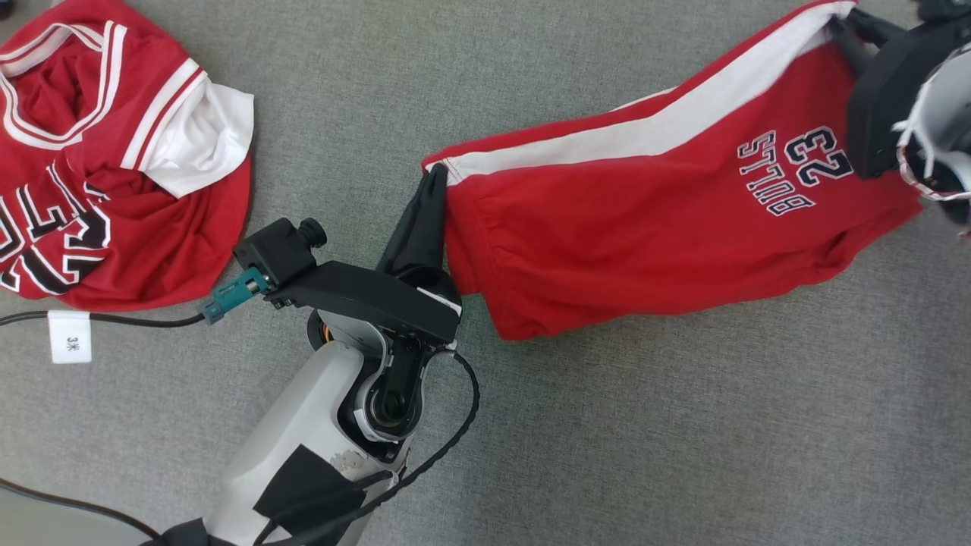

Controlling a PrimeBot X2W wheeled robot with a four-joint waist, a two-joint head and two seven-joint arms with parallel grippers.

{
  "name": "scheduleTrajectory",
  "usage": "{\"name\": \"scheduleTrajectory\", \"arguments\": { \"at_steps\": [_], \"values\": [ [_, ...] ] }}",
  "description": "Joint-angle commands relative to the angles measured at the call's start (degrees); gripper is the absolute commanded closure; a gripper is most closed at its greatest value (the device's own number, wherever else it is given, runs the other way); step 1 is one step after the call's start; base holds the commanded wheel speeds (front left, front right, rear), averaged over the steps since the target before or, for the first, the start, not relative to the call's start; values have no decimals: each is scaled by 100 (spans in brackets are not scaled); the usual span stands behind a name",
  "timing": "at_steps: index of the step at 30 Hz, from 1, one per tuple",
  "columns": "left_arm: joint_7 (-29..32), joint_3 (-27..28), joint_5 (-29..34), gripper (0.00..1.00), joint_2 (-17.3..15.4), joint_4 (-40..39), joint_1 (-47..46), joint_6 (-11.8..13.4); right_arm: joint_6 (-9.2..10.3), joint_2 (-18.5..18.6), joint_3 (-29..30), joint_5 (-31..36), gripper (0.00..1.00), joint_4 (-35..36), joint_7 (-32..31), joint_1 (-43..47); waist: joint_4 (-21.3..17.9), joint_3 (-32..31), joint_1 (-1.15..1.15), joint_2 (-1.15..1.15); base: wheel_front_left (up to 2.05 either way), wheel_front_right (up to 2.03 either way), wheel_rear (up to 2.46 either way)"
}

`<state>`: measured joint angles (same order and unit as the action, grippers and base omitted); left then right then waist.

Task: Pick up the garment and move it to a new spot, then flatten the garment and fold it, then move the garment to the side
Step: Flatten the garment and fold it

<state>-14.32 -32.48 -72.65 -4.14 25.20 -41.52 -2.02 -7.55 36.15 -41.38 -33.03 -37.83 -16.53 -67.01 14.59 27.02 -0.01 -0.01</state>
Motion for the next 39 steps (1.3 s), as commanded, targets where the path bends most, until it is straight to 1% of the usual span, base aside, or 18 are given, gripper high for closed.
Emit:
{"name": "scheduleTrajectory", "arguments": {
  "at_steps": [1, 4, 7, 8, 11, 13, 14, 15, 16, 17, 20, 24, 26, 29, 31, 34, 39],
  "values": [
    [-45, 30, 52, 0, 13, 49, -107, -27, 13, -60, -57, -64, 0, -75, -24, -23, -17, -19, 1, 1, 0, 0, 0],
    [-69, 31, 236, 0, 8, 91, -67, -108, 13, -122, -112, -246, 0, -171, -87, -15, -54, -104, 1, 1, 0, 0, 0],
    [-87, 155, 573, 0, -157, 58, 94, -123, 13, -111, -70, -520, 0, -290, -234, 28, -112, -244, 1, 1, 0, 0, 0],
    [-91, 283, 732, 0, -202, -1, 158, -105, 13, -119, -39, -593, 0, -340, -335, 49, -138, -296, 1, 1, 0, 0, 0],
    [-89, 726, 1669, 0, -387, -400, 449, -12, 13, -147, 76, -849, 0, -355, -532, 117, -205, -447, 1, 1, 0, 0, 0],
    [-85, 970, 2338, 0, -438, -726, 811, 25, 13, -171, 195, -1075, 0, -449, -697, 273, -236, -571, 1, 1, 0, 0, 0],
    [-85, 1084, 2528, 0, -409, -874, 1006, 8, 13, -174, 307, -1195, 0, -574, -808, 353, -243, -637, 1, 1, 0, 0, 0],
    [-86, 1165, 2848, 0, -444, -1021, 1150, 19, 13, -181, 374, -1246, 0, -658, -901, 406, -236, -704, 1, 1, 0, 0, 0],
    [-87, 1206, 3364, 0, -525, -1274, 1454, 43, 12, -195, 480, -1294, 0, -789, -1038, 488, -211, -799, 1, 1, 0, 0, 0],
    [-87, 1178, 3647, 0, -590, -1370, 1631, 55, 12, -204, 527, -1299, 0, -858, -1086, 536, -199, -831, 1, 1, 0, 0, 0],
    [-88, 1128, 4206, 0, -736, -1569, 2036, 110, 12, -255, 661, -1285, 0, -1034, -1167, 710, -128, -866, 1, 1, 0, 0, 0],
    [-88, 1105, 4539, 0, -875, -1675, 2411, 167, 12, -273, 870, -1201, 0, -1233, -1301, 780, 25, -767, 1, 1, 0, 0, 0],
    [-88, 1053, 4629, 0, -923, -1693, 2522, 154, 12, -307, 985, -1144, 0, -1322, -1342, 783, 107, -690, 1, 1, 0, 0, 0],
    [-88, 1040, 4635, 0, -970, -1698, 2623, 140, 12, -358, 1076, -1098, 0, -1415, -1378, 772, 186, -612, 1, 1, 0, 0, 0],
    [-88, 1069, 4617, 0, -986, -1724, 2718, 178, 12, -396, 1150, -1000, 0, -1478, -1431, 742, 261, -545, 1, 1, 0, 0, 0],
    [-88, 1120, 4562, 0, -964, -1740, 2813, 184, 12, -405, 1216, -826, 0, -1640, -1544, 693, 369, -464, 1, 1, 0, 0, 0],
    [-89, 1105, 4496, 0, -883, -1693, 2891, 112, -1, -662, 1242, -662, 0, -1921, -1909, 854, 477, -448, 1, 1, 0, 0, 0]
  ]
}}
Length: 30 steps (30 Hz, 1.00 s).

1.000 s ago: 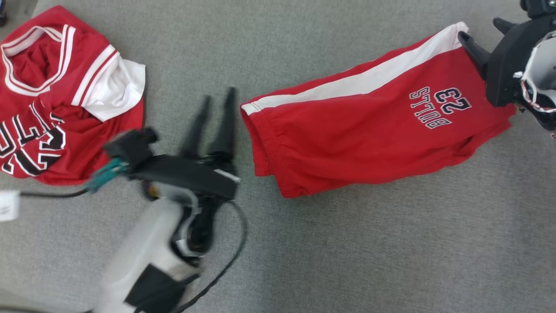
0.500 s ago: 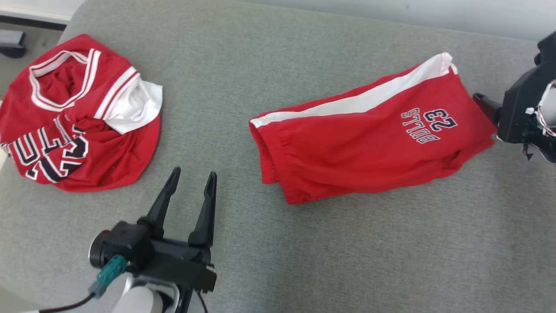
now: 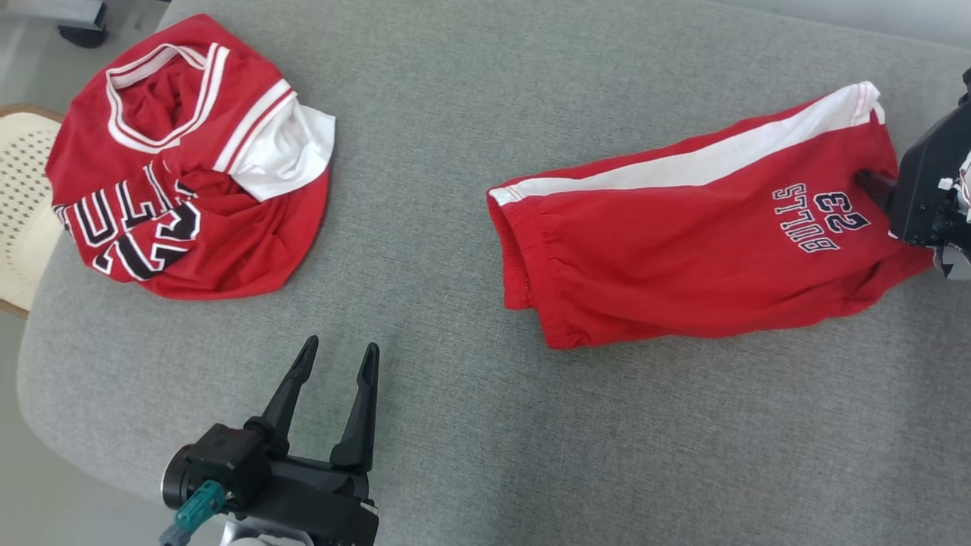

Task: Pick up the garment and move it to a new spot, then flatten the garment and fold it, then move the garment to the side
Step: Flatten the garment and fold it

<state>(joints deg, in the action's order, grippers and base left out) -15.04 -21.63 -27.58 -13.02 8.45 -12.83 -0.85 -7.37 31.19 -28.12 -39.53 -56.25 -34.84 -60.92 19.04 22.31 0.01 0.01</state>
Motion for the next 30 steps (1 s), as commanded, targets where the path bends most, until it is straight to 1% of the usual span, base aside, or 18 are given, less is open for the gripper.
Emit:
{"name": "scheduleTrajectory", "arguments": {
  "at_steps": [1, 2, 5, 6, 7, 8, 13, 18, 22, 26, 30],
  "values": [
    [-17, 16, -19, 0, 27, -13, 46, -4, -22, -216, -83, 31, 0, -135, -158, 286, 40, 11, -1, -1, 0, 0, 0],
    [-17, 5, -29, 0, 53, 0, 86, -7, -27, -344, -89, 103, 0, -165, -227, 374, 44, -11, -1, -1, 0, 0, 0],
    [-17, -20, -57, 0, 63, 20, 112, -26, -39, -477, -164, 182, 0, -47, -345, 562, 20, -36, -1, -1, 0, 0, 0],
    [-13, -31, -63, 0, 65, 28, 108, -33, -39, -469, -182, 210, 57, 10, -323, 596, 8, -38, -1, -1, 0, 0, 0],
    [-5, -43, -71, 0, 72, 39, 100, -39, -39, -446, -187, 229, 82, 97, -250, 638, -7, -38, -1, -1, 0, 0, 0],
    [2, -50, -76, 0, 73, 54, 91, -46, -39, -425, -192, 253, 100, 154, -216, 686, -22, -39, -1, -1, 0, 0, 0],
    [27, -82, -110, 0, 67, 95, 71, -37, -2, -158, 8, 503, 100, 260, 173, 802, -118, -68, -1, -1, 0, 0, 0],
    [47, -92, -145, 0, 47, 107, 83, -25, 1, -77, 298, 669, 100, 329, 402, 872, -229, -109, -1, -1, 0, 0, 0],
    [80, -126, -170, 0, 60, 130, 74, -34, 1, 8, 598, 759, 100, 412, 611, 1008, -285, -210, -1, -1, 0, 0, 0],
    [109, -87, -219, 0, 6, 130, 141, 13, 0, 49, 950, 843, 100, 556, 857, 1276, -377, -380, -1, -1, 0, 0, 0],
    [127, -15, -248, 0, -61, 82, 262, 74, -1, 165, 1397, 987, 100, 742, 1103, 1606, -515, -538, -1, -1, 0, 0, 0]
  ]
}}
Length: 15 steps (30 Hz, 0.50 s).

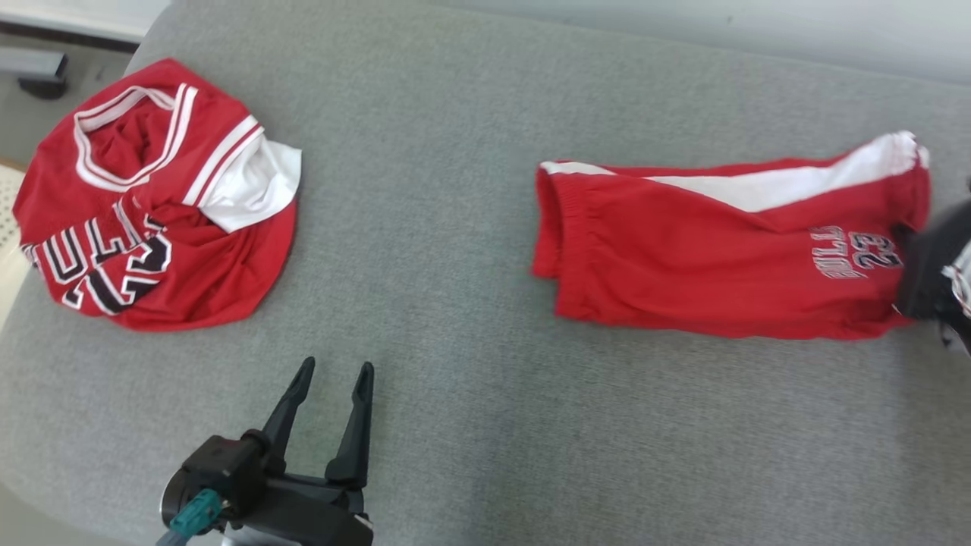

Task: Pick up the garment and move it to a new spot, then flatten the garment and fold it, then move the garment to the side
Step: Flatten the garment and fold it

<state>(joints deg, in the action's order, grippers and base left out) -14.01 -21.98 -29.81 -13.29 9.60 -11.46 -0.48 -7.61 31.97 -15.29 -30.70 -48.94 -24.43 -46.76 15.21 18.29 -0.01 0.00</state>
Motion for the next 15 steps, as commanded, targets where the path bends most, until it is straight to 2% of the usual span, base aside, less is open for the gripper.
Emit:
{"name": "scheduleTrajectory", "arguments": {
  "at_steps": [1, 9, 15],
  "values": [
    [24, 42, -40, 0, -55, -44, 148, 45, 21, 78, 220, 147, 100, 59, 102, 269, -172, -179, 1, 0, 0, 0, 0],
    [50, 121, -127, 0, -140, -186, 320, 123, 19, 139, 1094, 724, 100, 388, 366, 676, -414, -374, 1, 0, 0, 0, 0],
    [127, 66, -142, 0, -134, -240, 308, 134, 19, -152, 1682, 1341, 100, 752, 147, 859, -456, -466, 1, 0, 0, 0, 0]
  ]
}}
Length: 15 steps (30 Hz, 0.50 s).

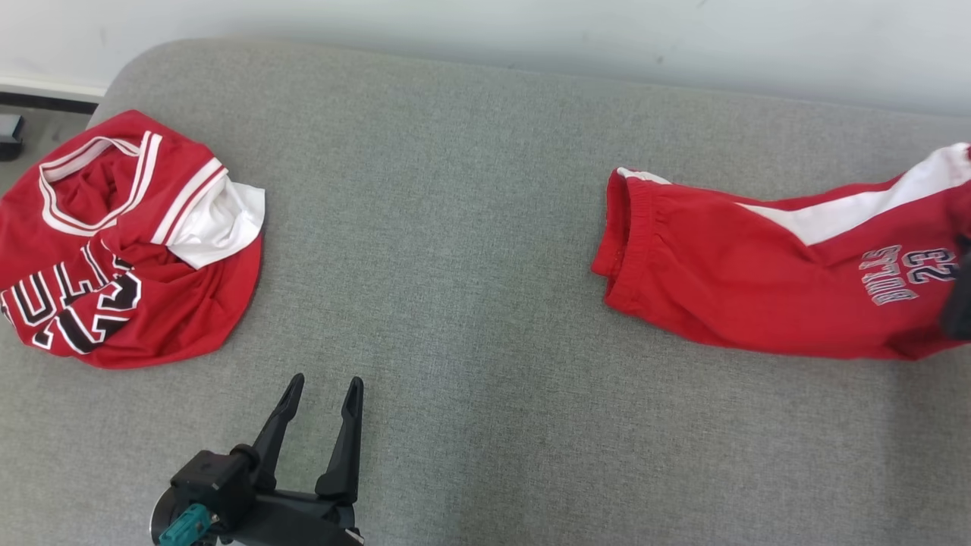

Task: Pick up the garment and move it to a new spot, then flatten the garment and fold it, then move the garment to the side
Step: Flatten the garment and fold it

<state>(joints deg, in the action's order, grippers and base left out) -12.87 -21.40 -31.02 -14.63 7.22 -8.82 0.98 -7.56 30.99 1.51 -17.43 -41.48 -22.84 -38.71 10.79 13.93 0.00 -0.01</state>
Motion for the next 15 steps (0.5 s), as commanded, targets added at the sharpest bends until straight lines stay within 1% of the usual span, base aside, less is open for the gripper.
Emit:
{"name": "scheduleTrajectory", "arguments": {
  "at_steps": [1, 5, 9, 12, 15],
  "values": [
    [18, 2, -29, 0, -4, 0, 49, -17, 15, -134, 49, 73, 100, 121, -71, 98, -11, -47, 0, 1, 0, 0, 0],
    [25, -16, -56, 0, -26, 17, 83, -22, 14, -529, 118, 109, 100, 657, -316, 167, 9, -120, 0, 1, 0, 0, 0],
    [45, -15, -79, 0, -46, 29, 112, -5, 14, -1039, -110, 174, 100, 1168, -646, 158, 26, -176, 0, 1, 0, 0, 0],
    [57, -59, -80, 0, -16, 36, 91, -8, 14, -1340, -313, 218, 100, 1404, -874, 120, 90, -210, 0, 1, 0, 0, 0],
    [34, -84, -104, 0, 18, 62, 67, -34, 14, -1584, -462, 245, 100, 1456, -987, 10, 180, -215, 0, 1, 0, 0, 0]
  ]
}}
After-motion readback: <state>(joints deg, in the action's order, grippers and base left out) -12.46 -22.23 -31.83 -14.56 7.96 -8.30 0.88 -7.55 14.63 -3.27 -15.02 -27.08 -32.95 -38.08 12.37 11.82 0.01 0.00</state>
